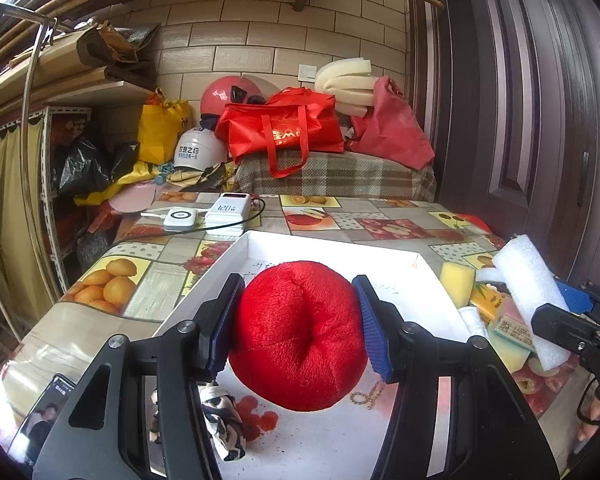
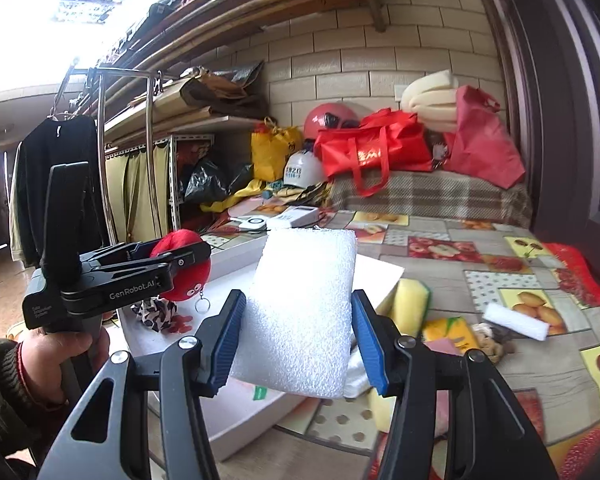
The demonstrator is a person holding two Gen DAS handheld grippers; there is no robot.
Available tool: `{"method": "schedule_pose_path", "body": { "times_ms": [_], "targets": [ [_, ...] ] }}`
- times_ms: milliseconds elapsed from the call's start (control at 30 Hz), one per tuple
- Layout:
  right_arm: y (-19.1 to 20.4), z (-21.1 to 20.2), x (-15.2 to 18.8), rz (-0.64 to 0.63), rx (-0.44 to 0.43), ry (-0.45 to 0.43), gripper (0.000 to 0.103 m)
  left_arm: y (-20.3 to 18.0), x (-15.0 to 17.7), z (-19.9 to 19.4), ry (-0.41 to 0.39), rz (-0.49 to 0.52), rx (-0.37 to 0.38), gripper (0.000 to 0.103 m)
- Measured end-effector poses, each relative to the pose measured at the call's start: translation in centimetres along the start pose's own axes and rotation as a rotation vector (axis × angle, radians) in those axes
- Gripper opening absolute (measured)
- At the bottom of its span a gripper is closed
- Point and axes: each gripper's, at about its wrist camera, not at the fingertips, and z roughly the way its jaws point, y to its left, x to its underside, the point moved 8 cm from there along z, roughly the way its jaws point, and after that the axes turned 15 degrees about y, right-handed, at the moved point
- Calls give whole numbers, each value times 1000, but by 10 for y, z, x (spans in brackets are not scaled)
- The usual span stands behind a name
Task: Organize soft objects
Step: 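Open the left gripper over the box while the right gripper releases the foam sheet inside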
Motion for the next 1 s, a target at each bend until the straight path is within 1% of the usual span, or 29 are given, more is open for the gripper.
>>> {"method": "schedule_pose_path", "body": {
  "times_ms": [100, 200, 267, 333, 367, 400, 433, 467, 567, 633, 833, 900, 1000],
  "targets": [
    [-1, 21, -4, 32, -18, 30, 53, 8, -2, 1, -5, -19, -11, 55],
    [2, 41, -4, 32, 0, 67, 53, 19, -4, 3, -6, -51, -24, 56],
    [5, 44, -8, 23, 12, 55, 55, 27, -4, 5, 1, -81, -29, 57],
    [10, 50, -11, 3, 31, 59, 55, 34, -4, 9, 17, -102, -49, 58],
    [14, 53, -12, -10, 39, 65, 57, 35, -4, 10, 24, -108, -58, 62],
    [17, 55, -13, -23, 52, 72, 61, 36, -3, 11, 29, -109, -64, 64],
    [18, 57, -13, -31, 64, 77, 73, 36, -3, 11, 29, -108, -76, 68],
    [19, 58, -13, -35, 72, 80, 82, 35, -3, 11, 27, -106, -84, 80],
    [18, 58, -13, -36, 75, 84, 82, 35, -3, 9, 19, -99, -95, 99],
    [15, 57, -14, -24, 72, 79, 82, 36, -2, 8, 18, -101, -96, 103],
    [8, 49, -16, 13, 67, 43, 83, 39, -3, 8, 17, -116, -92, 103],
    [8, 49, -16, 13, 67, 43, 83, 41, -3, 11, 30, -122, -99, 103],
    [9, 50, -16, 10, 68, 42, 83, 46, -3, 14, 40, -146, -89, 103]
  ]
}}
